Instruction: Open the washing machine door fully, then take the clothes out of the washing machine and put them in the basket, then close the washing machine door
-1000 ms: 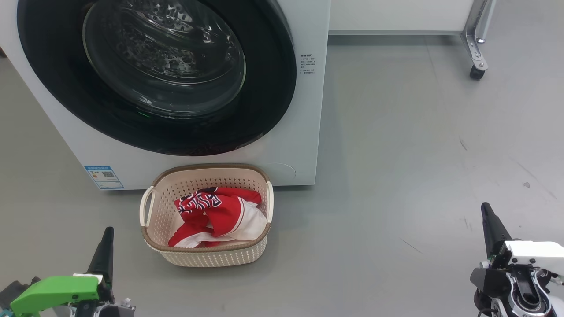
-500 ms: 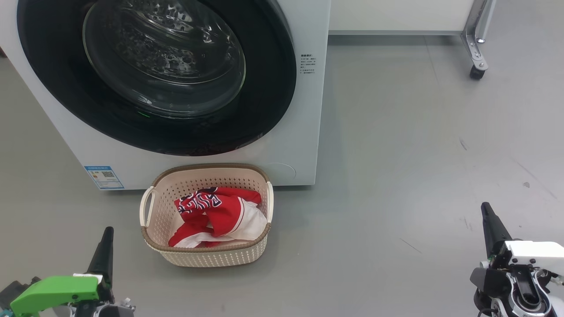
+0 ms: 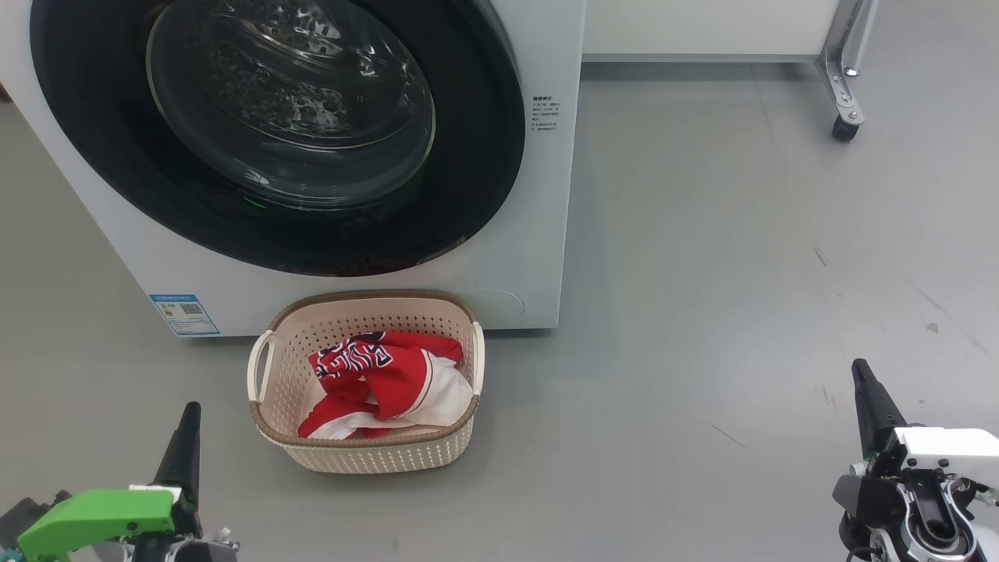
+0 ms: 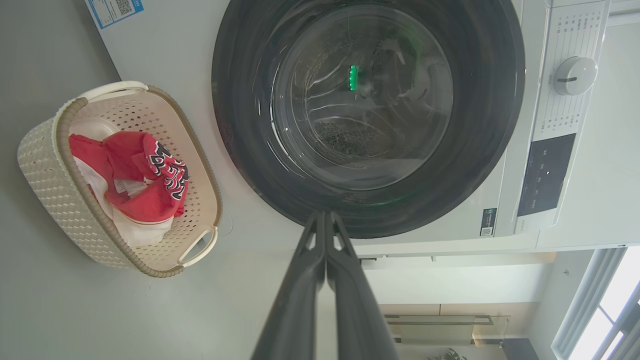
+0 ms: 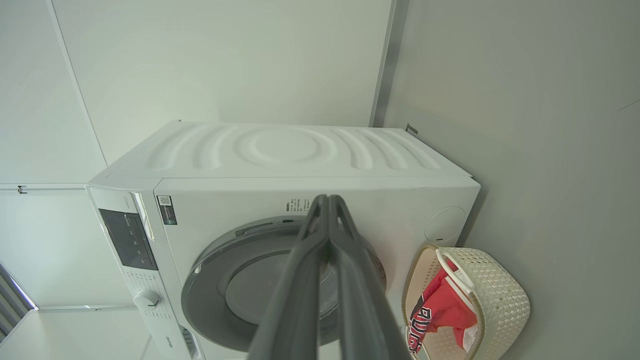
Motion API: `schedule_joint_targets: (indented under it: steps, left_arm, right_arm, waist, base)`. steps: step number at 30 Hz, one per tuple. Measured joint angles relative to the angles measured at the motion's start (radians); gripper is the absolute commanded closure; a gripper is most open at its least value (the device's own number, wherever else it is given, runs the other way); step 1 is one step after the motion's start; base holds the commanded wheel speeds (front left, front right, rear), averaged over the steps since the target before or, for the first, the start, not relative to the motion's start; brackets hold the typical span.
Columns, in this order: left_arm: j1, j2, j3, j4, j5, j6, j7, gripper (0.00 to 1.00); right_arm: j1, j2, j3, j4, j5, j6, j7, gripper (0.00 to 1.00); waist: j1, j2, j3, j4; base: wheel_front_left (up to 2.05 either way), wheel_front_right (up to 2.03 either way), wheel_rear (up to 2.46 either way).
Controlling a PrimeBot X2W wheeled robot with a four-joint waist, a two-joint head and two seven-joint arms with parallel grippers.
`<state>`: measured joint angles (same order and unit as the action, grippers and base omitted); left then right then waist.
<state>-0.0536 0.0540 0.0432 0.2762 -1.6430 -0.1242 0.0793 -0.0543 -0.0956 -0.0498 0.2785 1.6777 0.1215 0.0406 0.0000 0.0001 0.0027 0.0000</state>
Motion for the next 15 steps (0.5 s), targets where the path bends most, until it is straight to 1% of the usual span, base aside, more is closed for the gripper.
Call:
schedule_joint_targets:
  steps: [15]
  left_arm:
    - [0.000,0.000,0.002,0.000,0.000,0.000,0.000,1.00]
  right_arm:
    - [0.000,0.001,-0.002,0.000,0.000,0.000,0.004,1.00]
  waist:
    - [0.0000,0.0000,0.000,0.000]
  base:
    - [0.00,0.00,0.00]
